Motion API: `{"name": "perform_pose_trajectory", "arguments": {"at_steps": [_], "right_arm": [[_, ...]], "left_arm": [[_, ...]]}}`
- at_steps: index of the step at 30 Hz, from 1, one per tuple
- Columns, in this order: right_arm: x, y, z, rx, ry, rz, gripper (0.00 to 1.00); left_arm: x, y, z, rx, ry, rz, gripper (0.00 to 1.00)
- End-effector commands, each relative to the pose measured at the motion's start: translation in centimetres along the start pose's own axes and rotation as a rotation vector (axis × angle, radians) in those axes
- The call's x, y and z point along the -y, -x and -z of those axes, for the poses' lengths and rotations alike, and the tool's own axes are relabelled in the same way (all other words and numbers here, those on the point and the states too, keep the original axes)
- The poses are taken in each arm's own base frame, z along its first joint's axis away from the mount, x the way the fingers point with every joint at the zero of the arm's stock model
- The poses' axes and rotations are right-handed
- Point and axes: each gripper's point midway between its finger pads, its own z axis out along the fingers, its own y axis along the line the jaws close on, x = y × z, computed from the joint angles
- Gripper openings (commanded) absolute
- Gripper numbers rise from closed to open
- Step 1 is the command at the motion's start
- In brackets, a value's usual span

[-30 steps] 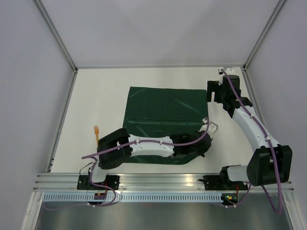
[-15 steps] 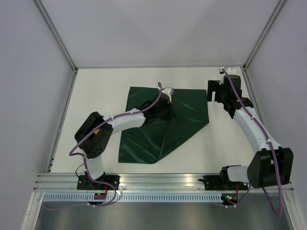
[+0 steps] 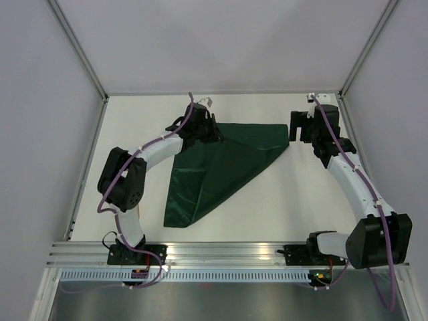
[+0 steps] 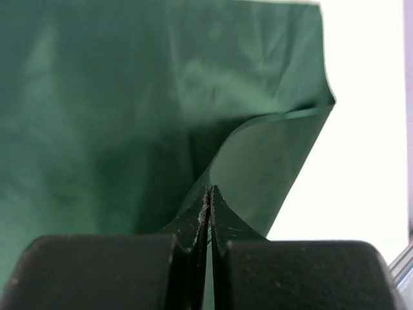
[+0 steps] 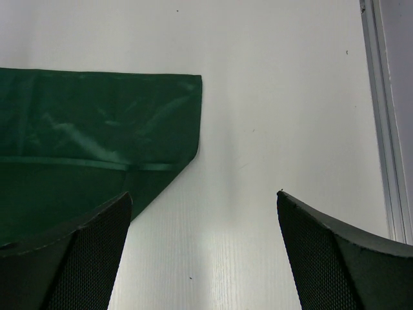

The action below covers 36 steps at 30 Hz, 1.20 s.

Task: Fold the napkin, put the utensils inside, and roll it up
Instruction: Fold the napkin at the center of the board.

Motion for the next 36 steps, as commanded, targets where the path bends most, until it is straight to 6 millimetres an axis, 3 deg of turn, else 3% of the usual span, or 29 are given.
{"name": "perform_pose_trajectory", "arguments": {"at_steps": [1,4,10,23,36], "right_arm": [[0.0,0.0,0.5,0.004,0.012,0.012,0.98],[-0.4,-0.3,0.2,-0.011,0.033,0.019,0.98],[-0.8,-0.5,0.0,-0.024,0.056,0.021,0.98],[-1.0,-0.9,-0.2,-0.039,0.061,0.024,0.98],[-0.9,-1.2,-0.4,-0.050,0.058,0.024,0.98]], "left_arm": [[0.1,3.3,0.0,0.012,-0.041,0.035,0.02],[-1.4,5.3,-0.4,0.029,-0.034,0.067,0.02],[-4.1,7.5,-1.2,0.036,-0.022,0.106,0.02],[-9.1,8.4,-1.1,0.048,0.037,0.164,0.02],[-11.4,9.7,-0.6,0.072,0.051,0.192,0.02]]}}
